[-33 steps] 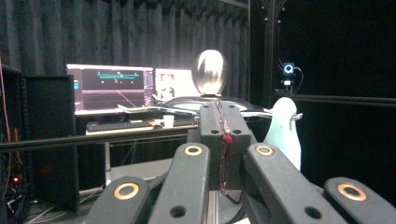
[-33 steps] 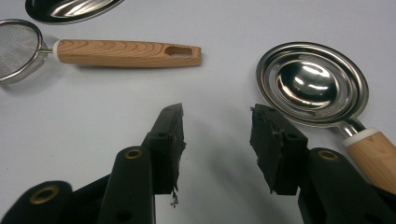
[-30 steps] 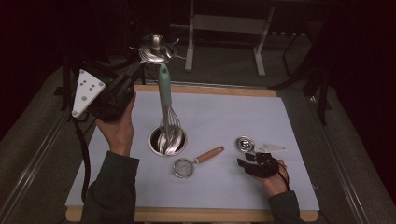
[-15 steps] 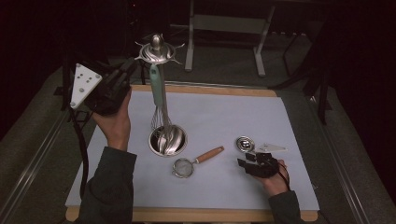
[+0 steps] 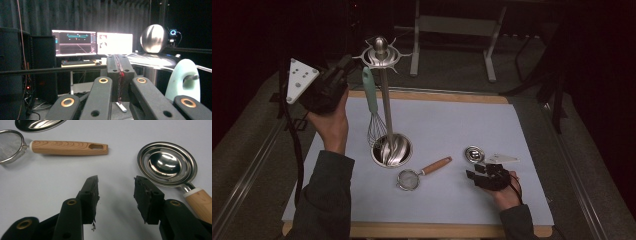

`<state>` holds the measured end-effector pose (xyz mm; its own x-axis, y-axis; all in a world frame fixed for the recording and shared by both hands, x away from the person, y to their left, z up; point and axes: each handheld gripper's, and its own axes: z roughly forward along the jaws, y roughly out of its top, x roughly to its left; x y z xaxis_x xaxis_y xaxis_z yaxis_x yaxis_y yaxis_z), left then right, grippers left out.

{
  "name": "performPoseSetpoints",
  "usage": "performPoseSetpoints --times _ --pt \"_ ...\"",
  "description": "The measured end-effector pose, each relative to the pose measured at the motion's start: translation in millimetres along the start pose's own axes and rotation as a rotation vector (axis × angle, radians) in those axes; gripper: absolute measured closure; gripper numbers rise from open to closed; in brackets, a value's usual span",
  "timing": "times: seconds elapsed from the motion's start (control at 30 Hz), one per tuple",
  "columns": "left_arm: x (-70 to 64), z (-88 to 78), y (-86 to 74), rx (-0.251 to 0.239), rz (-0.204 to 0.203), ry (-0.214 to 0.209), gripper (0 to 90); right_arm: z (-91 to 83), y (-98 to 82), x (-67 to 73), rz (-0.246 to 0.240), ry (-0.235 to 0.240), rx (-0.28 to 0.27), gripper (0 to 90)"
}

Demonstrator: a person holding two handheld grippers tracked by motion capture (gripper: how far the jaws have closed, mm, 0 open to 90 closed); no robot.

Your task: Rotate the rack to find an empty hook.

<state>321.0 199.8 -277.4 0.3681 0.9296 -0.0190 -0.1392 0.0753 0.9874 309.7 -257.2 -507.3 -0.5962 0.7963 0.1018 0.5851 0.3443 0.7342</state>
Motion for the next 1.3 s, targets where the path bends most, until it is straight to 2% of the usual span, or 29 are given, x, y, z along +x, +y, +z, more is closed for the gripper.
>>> performPoseSetpoints --times 0.33,0.6,0.8,0.97,1.3 --pt "3.4 7.7 2.7 0.022 0.019 0.02 89.8 -2.4 1.1 -0.1 0.011 0.01 -0.012 54.2" --pt "7.2 10.3 2.5 0.027 0.008 0.034 89.8 -3.0 0.9 -0.3 0.012 0.008 -0.013 54.2" --pt "6.6 9.7 1.3 0.028 0.006 0.027 89.8 -3.1 0.5 -0.7 0.012 0.006 -0.012 54.2" --pt "6.4 2.3 0.0 0.017 0.004 0.013 89.8 -3.7 0.3 -1.4 0.014 0.003 -0.014 54.2" --pt "8.6 -18.9 -9.6 0.026 0.024 0.005 89.7 -2.4 -0.4 -1.3 0.016 0.002 -0.011 54.1"
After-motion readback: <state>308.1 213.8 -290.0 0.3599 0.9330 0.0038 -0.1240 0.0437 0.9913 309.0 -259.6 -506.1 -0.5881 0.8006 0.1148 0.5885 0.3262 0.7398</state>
